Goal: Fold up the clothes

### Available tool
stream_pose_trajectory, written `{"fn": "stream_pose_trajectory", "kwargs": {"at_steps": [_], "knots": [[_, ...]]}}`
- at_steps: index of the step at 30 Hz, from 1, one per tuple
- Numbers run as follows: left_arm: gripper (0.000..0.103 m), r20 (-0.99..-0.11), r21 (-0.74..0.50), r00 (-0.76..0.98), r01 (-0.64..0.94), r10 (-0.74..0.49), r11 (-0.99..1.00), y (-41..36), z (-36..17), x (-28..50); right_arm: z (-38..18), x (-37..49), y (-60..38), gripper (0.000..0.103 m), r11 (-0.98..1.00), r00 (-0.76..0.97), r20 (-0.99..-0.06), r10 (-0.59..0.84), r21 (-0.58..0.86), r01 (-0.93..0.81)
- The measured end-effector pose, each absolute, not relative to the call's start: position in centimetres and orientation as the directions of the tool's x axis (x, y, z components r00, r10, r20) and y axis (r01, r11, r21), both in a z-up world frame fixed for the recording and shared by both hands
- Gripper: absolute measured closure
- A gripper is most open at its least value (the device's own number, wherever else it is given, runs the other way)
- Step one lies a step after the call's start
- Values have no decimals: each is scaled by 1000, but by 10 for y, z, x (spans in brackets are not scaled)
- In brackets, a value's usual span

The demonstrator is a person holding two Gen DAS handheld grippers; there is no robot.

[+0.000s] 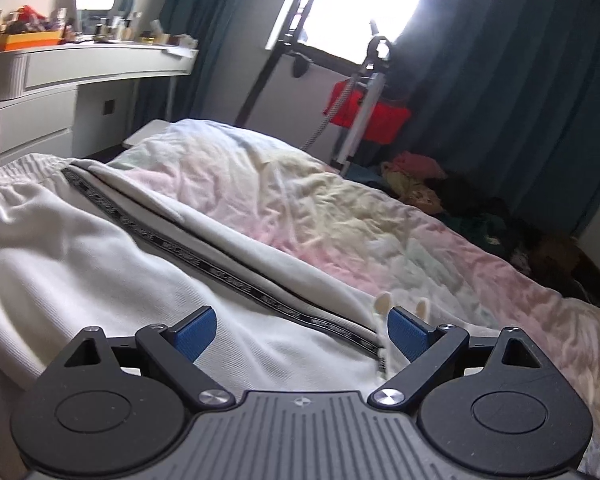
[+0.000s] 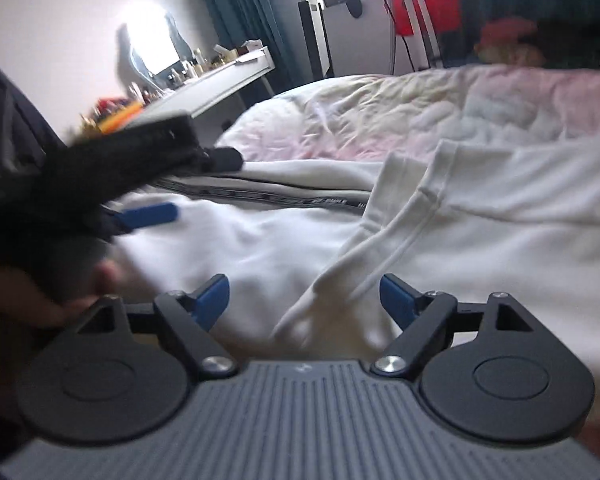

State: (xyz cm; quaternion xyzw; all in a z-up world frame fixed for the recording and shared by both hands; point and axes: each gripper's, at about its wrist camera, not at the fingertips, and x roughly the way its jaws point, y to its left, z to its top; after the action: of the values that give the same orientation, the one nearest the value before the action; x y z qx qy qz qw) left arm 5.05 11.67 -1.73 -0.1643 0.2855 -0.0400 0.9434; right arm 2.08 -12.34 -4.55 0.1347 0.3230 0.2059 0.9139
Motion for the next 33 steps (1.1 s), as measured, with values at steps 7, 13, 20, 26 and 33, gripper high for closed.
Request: {"fn": "stream_pose_trajectory", "kwargs": {"at_steps": [7,13,20,26,33], "knots": [[14,-494,-329,797,199,-348,923,78,-21,34,-38,21,-181,19,938,778,-589,221,347,-3],[29,-489,-322,740,340,-463,884,42,-33,26,-82,52,-222,19,918,712,-702,35,304,254],[40,-569,-302,673,363,-472,881,24,-54,32,-66,61,-231,19,876,741,-654,152,437,206],[50,-582,-309,663,355,-470,882,25,-58,36,-31,115,-193,21,943,744,-637,203,331,26],[85,-595,-369,653,296,-469,881,40,-69,48,-43,203,-148,44,982,660,-739,133,188,13]]}}
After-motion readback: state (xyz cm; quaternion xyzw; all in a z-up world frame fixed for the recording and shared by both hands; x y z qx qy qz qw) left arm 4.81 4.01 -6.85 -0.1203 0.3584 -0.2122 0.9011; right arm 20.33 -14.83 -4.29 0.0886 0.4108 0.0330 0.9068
